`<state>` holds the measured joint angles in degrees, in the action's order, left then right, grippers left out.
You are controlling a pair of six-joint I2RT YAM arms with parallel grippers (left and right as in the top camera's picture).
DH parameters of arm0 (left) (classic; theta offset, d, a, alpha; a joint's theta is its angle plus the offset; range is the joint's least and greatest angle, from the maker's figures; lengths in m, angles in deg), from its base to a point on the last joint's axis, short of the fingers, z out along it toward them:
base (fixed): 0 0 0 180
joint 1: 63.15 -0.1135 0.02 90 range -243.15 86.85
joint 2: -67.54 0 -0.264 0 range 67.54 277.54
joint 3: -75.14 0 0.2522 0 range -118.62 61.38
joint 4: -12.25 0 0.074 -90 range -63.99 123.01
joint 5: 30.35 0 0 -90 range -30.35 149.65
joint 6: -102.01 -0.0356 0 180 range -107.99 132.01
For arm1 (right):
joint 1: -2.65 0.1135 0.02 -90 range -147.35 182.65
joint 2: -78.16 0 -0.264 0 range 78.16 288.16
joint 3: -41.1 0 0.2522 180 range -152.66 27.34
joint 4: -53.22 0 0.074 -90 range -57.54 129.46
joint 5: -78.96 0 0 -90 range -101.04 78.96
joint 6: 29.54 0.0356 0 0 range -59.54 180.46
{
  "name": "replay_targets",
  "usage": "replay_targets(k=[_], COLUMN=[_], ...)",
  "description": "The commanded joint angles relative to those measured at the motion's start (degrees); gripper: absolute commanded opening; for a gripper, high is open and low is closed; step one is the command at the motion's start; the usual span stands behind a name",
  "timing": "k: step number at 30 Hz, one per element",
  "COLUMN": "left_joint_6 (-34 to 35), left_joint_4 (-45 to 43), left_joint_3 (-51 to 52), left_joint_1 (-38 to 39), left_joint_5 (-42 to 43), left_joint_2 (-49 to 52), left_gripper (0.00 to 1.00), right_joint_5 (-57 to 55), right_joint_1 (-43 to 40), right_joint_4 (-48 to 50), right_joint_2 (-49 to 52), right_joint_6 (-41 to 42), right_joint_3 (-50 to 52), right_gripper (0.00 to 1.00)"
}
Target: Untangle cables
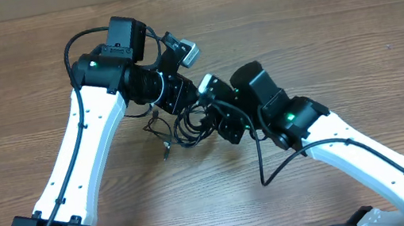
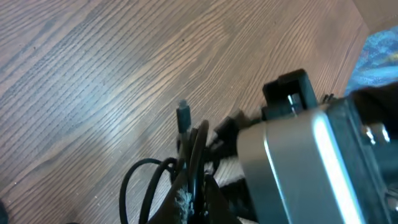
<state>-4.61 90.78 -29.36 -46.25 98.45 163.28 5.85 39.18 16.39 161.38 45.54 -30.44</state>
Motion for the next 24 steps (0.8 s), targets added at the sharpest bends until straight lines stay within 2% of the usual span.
replay_targets(k=[1, 6, 8, 13, 14, 16, 17, 24], left_joint_6=[-0.1, 0.3, 2.2, 7.1, 8.0, 9.9, 11.0, 22.0], left_joint_4=[-0.3, -0.3, -0.3, -1.2, -1.6, -2.4, -2.8, -3.3], left_joint_3=[-0.5, -0.5, -0.5, -0.5, -0.5, -0.5, -0.5, -0.3], left_joint_1=[0.5, 0.5, 0.3, 0.3, 0.3, 0.3, 0.4, 0.4], left_joint_5=[2.8, -0.9, -4.2, -9.0, -9.0, -9.0, -9.0, -9.0], left_joint_2=[-0.3, -0.3, -0.3, -0.3, -0.3, -0.3, -0.3, -0.2], left_gripper=[0.04, 0.05, 0.14, 0.66, 0.73, 0.82, 1.0, 1.0], right_joint_5=[-2.7, -2.7, -2.6, 2.7, 3.0, 2.9, 2.9, 2.9], right_joint_1=[0.5, -0.6, -1.7, -5.5, -6.0, -6.9, -7.2, -8.7], right_joint_4=[0.7, 0.9, 0.2, 0.2, 0.2, 0.2, 0.1, 0.7], right_joint_2=[0.3, -0.4, -1.5, -4.8, -5.0, -5.1, -5.1, -5.1], right_joint_6=[0.4, 8.7, 12.5, 18.7, 20.0, 22.4, 23.5, 29.9], right_joint_3=[-0.8, -1.0, -1.2, -1.2, -1.2, -1.2, -1.2, -1.2], right_gripper=[0.04, 0.04, 0.04, 0.04, 0.04, 0.04, 0.04, 0.04])
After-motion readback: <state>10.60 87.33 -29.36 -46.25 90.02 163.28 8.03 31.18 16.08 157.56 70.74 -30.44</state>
